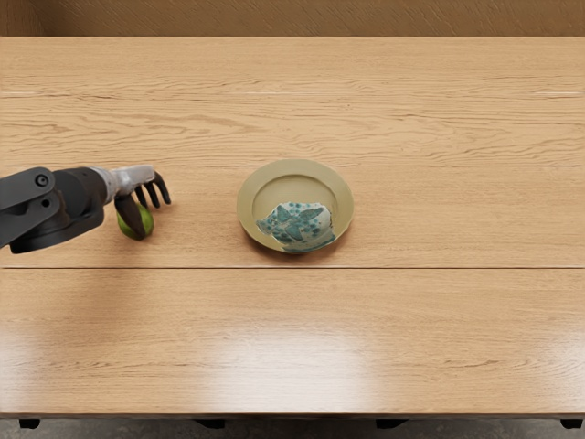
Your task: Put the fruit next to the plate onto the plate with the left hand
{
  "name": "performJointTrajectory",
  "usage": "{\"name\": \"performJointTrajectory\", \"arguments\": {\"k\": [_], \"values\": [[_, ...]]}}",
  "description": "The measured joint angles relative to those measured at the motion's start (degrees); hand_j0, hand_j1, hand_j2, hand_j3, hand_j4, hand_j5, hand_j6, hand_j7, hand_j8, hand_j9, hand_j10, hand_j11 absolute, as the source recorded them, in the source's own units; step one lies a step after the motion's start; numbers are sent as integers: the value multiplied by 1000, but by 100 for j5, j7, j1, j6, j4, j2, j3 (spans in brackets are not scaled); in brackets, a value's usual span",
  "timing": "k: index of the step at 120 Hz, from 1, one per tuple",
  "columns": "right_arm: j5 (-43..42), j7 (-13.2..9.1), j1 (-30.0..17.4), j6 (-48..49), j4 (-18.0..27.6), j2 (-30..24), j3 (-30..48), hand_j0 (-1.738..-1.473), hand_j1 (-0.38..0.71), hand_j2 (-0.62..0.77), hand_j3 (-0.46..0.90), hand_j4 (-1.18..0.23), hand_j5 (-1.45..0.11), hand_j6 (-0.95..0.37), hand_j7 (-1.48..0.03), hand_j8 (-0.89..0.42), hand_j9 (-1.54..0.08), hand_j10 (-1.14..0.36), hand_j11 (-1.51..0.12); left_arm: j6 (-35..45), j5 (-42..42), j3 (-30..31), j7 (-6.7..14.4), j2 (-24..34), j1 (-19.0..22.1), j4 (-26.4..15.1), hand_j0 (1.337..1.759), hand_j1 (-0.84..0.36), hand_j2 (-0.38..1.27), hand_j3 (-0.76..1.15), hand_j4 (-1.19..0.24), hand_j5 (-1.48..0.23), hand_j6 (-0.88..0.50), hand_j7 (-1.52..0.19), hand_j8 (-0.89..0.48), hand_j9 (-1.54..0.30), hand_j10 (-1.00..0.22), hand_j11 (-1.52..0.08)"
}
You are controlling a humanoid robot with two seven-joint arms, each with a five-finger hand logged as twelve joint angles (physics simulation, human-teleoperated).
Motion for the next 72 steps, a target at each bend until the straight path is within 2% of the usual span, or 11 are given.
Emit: {"name": "performJointTrajectory", "arguments": {"k": [26, 45, 72], "values": [[2, 0, 0, 0, 0, 0, 0, -1658, -349, 0, 0, 0, 0, 0, 0, 0, 0, 0, 0, 1, -4, 3, -1, 0, 48, 62, 1651, -270, 180, 0, -491, -706, -493, -703, -486, -702, -494, -702], [-1, 0, 0, 0, 0, 0, 0, -1658, -349, 0, 0, 0, 0, 0, 0, 0, 0, 0, 0, 6, -21, 4, -2, 26, 48, 120, 1652, -301, 270, 0, -575, -794, -576, -792, -447, -794, -573, -794], [-1, 0, 0, 0, 0, 0, 0, -1658, -349, 0, 0, 0, 0, 0, 0, 0, 0, 0, 0, -14, -191, 8, 0, 27, 47, 160, 1649, -321, 337, 0, -719, -973, -533, -961, -371, -976, -527, -986]]}}
